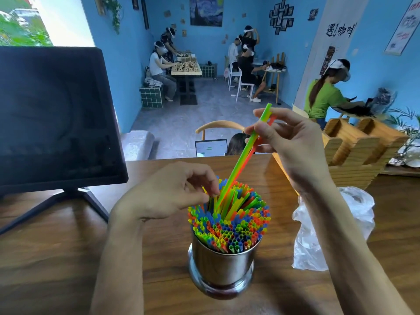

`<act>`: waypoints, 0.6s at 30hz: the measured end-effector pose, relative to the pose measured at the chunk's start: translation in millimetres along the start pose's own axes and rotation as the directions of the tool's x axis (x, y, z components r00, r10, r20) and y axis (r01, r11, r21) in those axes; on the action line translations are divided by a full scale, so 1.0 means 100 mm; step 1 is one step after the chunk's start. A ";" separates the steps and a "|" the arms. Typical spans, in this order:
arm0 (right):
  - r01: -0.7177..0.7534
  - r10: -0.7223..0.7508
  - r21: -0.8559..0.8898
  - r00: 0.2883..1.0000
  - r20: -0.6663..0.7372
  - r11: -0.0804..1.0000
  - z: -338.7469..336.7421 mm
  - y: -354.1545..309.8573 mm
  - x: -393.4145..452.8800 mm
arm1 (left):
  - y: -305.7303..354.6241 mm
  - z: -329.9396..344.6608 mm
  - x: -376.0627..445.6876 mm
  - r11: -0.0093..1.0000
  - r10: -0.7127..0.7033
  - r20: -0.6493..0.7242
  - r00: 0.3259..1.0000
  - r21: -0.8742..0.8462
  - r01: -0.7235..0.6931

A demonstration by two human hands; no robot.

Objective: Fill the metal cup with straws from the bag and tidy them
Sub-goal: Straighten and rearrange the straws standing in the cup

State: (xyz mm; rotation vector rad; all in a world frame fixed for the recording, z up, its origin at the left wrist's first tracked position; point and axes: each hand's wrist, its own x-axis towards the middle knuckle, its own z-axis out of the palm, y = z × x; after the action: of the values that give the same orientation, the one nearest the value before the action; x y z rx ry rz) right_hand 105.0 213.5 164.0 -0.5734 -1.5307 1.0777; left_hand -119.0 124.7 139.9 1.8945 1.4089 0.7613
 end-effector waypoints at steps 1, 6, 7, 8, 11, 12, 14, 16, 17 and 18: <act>0.027 -0.026 -0.040 0.999 0.031 0.999 0.02 0.00 -0.02 | -0.01 -0.01 0.00 1.000 -0.003 -0.043 0.999 0.020 0.004; 0.150 -0.097 -0.231 0.970 0.224 0.961 0.14 0.15 -0.18 | -0.14 0.02 0.11 0.995 -0.089 -0.316 0.945 0.013 0.098; 0.167 -0.092 -0.291 0.963 0.255 0.942 0.15 0.21 -0.22 | -0.16 0.04 0.14 0.994 -0.102 -0.354 0.930 0.005 0.111; 0.186 -0.085 -0.361 0.957 0.278 0.914 0.16 0.27 -0.25 | -0.18 0.05 0.16 0.993 -0.108 -0.381 0.918 0.003 0.118; 0.232 -0.053 -0.522 0.941 0.334 0.821 0.16 0.42 -0.35 | -0.21 0.08 0.19 0.993 -0.107 -0.396 0.912 0.002 0.118; 0.228 -0.040 -0.531 0.939 0.342 0.816 0.15 0.46 -0.37 | -0.22 0.09 0.19 0.993 -0.107 -0.385 0.917 0.012 0.121; 0.193 0.002 -0.545 0.942 0.336 0.816 0.12 0.49 -0.39 | -0.23 0.09 0.20 0.989 -0.117 -0.351 0.929 0.048 0.143; 0.158 0.077 -0.573 0.929 0.363 0.804 0.10 0.48 -0.36 | -0.23 0.08 0.20 0.983 -0.128 -0.310 0.942 0.089 0.163; 0.153 0.113 -0.583 0.912 0.394 0.798 0.09 0.46 -0.35 | -0.23 0.08 0.20 0.981 -0.127 -0.293 0.948 0.102 0.163; 0.155 0.143 -0.593 0.894 0.424 0.790 0.08 0.45 -0.34 | -0.23 0.07 0.20 0.982 -0.123 -0.281 0.952 0.103 0.158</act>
State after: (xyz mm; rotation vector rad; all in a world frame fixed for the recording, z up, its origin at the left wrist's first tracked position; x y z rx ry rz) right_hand 97.6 203.4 108.3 -0.7929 -2.3329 0.7037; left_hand -121.8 147.4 119.2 1.8073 1.7797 0.9106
